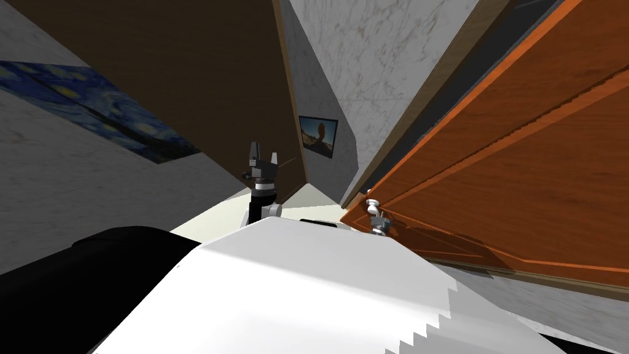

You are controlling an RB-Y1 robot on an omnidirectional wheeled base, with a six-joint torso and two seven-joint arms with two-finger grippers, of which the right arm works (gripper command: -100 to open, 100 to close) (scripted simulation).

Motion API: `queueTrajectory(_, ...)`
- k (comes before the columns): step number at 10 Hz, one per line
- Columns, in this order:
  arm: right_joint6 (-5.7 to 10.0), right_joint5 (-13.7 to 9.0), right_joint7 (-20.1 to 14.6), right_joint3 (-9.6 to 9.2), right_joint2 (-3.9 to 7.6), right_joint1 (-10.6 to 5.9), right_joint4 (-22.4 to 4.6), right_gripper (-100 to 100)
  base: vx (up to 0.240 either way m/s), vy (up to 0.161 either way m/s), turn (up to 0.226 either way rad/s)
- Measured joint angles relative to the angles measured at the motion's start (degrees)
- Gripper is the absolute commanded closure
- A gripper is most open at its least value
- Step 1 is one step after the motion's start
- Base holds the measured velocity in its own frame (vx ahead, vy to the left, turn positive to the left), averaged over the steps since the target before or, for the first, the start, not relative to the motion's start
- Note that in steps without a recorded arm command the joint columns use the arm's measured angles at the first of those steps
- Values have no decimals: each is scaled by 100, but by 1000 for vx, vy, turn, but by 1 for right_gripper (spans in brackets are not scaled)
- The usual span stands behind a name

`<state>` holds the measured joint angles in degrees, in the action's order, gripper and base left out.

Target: Pull the door open

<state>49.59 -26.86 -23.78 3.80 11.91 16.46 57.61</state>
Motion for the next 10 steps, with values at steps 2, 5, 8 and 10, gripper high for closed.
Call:
queueTrajectory(2,25,-178,-291,-32,65,78,92,-100,-86,-11,40)
queueTrajectory(5,41,-353,-619,-148,63,123,110,-100,-65,-9,41)
queueTrajectory(8,7,-511,-931,-232,100,90,116,-100,-25,-6,20)
queueTrajectory(10,61,-579,-1097,-288,106,58,59,-100,-41,-5,35)
